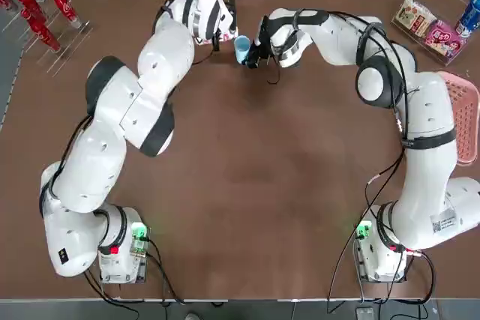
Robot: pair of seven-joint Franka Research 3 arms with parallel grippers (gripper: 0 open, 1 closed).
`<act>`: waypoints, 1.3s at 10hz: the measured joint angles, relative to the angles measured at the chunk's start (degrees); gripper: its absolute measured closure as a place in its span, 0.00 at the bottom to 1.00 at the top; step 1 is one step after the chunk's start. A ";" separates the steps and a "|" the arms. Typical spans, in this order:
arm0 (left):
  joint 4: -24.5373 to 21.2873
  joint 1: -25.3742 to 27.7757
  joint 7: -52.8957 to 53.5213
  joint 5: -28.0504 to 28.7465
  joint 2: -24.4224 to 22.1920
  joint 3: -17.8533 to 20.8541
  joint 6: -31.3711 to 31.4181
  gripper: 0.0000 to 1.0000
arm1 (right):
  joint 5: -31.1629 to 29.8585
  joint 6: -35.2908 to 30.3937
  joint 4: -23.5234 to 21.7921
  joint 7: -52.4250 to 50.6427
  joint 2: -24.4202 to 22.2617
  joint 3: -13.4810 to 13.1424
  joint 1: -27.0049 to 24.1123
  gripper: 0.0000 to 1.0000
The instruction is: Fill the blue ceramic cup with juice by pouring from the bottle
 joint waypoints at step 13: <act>0.38 -1.07 -1.40 3.01 0.05 1.02 -1.80 0.56 | 0.10 0.00 0.00 0.00 0.01 0.00 -0.40 0.37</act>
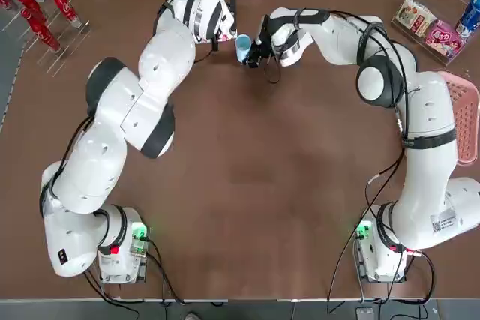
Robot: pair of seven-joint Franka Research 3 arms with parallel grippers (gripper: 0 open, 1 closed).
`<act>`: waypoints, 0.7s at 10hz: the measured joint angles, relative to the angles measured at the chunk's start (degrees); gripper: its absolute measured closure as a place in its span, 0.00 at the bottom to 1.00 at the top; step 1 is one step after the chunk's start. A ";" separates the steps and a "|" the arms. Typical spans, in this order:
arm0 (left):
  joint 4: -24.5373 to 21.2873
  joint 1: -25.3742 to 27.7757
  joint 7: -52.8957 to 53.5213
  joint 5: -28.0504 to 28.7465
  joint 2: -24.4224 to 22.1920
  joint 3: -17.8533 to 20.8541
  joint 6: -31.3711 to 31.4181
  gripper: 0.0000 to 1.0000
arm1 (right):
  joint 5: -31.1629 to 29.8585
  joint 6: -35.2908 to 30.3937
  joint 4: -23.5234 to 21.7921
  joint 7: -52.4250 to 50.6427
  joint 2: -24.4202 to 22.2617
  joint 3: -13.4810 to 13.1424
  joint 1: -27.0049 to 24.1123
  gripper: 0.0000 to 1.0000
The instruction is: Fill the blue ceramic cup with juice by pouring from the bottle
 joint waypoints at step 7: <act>0.51 -0.08 -0.02 0.00 0.00 0.04 -0.10 0.56 | 0.06 -0.02 -0.03 0.00 0.00 0.00 -0.07 0.38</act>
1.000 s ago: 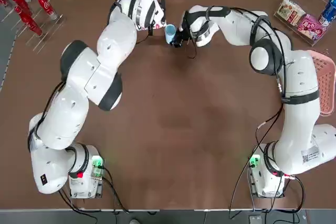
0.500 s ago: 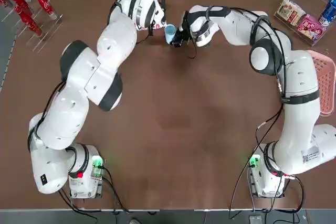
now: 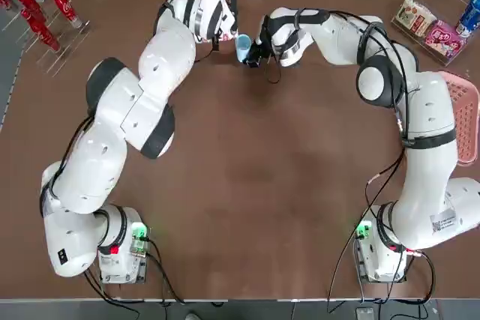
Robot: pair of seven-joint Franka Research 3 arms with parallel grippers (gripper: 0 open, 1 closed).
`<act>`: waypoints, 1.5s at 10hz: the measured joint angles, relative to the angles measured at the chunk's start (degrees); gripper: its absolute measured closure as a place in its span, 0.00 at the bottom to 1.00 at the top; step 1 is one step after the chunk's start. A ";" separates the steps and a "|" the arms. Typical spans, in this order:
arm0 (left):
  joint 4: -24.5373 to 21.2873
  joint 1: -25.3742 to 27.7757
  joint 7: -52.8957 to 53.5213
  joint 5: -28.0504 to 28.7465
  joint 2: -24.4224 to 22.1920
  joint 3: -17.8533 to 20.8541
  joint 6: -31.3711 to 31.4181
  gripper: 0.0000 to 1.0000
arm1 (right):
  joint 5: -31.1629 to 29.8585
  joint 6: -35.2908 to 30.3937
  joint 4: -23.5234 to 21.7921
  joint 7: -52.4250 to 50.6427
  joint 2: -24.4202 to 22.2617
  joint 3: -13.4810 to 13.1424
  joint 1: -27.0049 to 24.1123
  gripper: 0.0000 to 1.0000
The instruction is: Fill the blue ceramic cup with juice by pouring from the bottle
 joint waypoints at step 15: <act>2.82 4.45 5.15 -27.13 -0.18 0.42 -0.95 0.56 | 0.17 -0.02 -0.15 0.00 0.03 0.01 -0.08 0.23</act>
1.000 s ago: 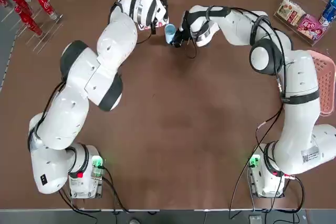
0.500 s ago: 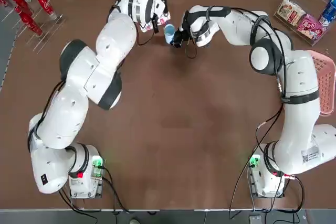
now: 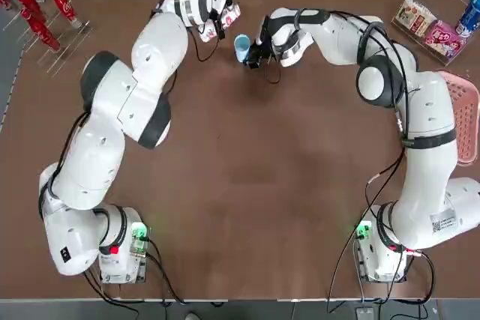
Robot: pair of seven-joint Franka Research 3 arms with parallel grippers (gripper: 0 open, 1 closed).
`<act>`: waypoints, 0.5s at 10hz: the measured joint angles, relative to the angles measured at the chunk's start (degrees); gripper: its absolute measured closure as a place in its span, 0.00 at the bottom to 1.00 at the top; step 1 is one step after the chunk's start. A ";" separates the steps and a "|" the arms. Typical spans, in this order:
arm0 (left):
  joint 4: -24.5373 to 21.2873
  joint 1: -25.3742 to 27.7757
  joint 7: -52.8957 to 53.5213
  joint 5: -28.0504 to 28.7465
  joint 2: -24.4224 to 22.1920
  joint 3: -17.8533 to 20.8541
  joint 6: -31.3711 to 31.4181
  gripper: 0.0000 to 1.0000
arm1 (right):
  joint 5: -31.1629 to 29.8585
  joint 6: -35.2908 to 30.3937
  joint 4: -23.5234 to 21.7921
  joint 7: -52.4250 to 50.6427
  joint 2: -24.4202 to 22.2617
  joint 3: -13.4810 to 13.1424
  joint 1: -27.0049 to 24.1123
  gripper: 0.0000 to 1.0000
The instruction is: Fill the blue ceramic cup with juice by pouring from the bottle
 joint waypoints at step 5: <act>-2.79 3.13 9.59 -4.95 -5.31 0.54 -0.72 0.56 | 0.09 0.01 -0.10 0.01 0.04 0.10 -0.19 0.01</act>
